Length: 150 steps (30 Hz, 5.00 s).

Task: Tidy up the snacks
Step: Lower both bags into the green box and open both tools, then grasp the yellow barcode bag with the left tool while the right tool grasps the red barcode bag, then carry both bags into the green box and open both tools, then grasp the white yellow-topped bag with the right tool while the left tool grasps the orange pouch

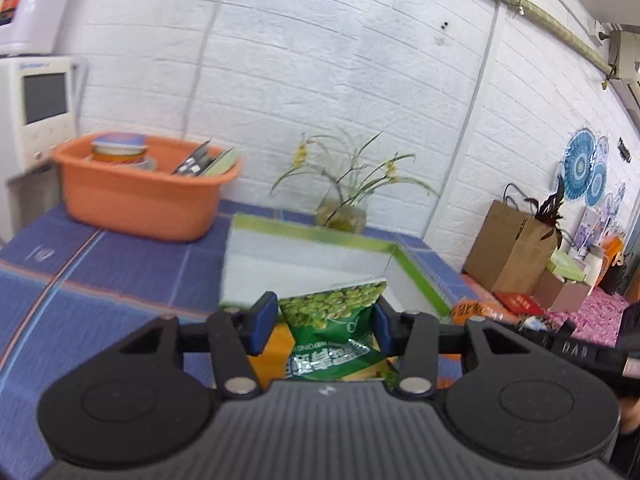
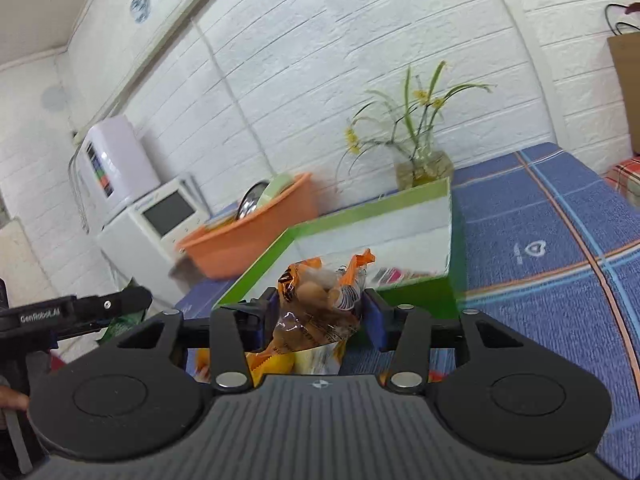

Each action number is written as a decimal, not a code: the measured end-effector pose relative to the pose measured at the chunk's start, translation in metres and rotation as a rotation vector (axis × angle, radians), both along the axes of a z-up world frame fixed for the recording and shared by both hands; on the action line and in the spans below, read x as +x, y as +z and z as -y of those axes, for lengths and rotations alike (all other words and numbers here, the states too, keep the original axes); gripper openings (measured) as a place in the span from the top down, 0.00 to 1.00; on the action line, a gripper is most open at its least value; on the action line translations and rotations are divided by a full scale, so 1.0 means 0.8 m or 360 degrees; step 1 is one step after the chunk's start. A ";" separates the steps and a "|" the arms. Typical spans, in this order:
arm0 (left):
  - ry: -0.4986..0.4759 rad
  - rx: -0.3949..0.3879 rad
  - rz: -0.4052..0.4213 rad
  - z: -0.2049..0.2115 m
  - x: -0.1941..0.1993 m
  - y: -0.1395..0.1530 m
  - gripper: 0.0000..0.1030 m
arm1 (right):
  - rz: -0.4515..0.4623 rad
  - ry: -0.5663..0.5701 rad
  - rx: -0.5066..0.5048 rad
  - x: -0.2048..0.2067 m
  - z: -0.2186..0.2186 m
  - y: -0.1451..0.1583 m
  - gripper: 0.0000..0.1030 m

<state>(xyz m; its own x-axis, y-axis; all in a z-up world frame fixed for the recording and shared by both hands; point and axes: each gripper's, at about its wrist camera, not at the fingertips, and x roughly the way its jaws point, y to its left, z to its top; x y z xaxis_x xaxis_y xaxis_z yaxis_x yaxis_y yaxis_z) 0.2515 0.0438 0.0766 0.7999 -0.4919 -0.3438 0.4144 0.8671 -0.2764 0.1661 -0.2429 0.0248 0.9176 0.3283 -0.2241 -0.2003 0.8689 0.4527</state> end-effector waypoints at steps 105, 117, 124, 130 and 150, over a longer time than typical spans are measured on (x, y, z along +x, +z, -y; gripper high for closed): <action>0.0256 -0.0143 -0.0101 0.028 0.152 -0.054 0.62 | 0.0040 -0.0198 -0.0444 0.095 -0.048 0.008 0.00; 0.0205 0.0054 -0.0101 0.027 0.164 -0.057 0.32 | -0.0075 -0.0401 -0.0541 0.122 -0.055 0.000 0.00; 0.0258 0.0145 -0.0009 -0.011 0.131 -0.024 0.26 | 0.0059 -0.0437 -0.0257 0.039 -0.040 0.013 0.00; 0.0289 0.0281 0.0003 -0.028 0.070 -0.022 0.02 | -0.0125 -0.0265 -0.0078 0.008 -0.053 -0.010 0.00; 0.0329 0.0436 0.0251 -0.026 -0.018 -0.086 0.00 | -0.0415 -0.0180 -0.0243 0.078 -0.116 -0.046 0.00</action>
<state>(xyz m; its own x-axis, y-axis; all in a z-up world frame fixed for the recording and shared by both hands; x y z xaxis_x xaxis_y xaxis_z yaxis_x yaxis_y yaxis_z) 0.2375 0.0647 0.0078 0.9263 -0.2212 -0.3051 0.2417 0.9699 0.0308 0.2284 -0.1504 -0.0117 0.8516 0.1717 -0.4953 0.0073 0.9409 0.3387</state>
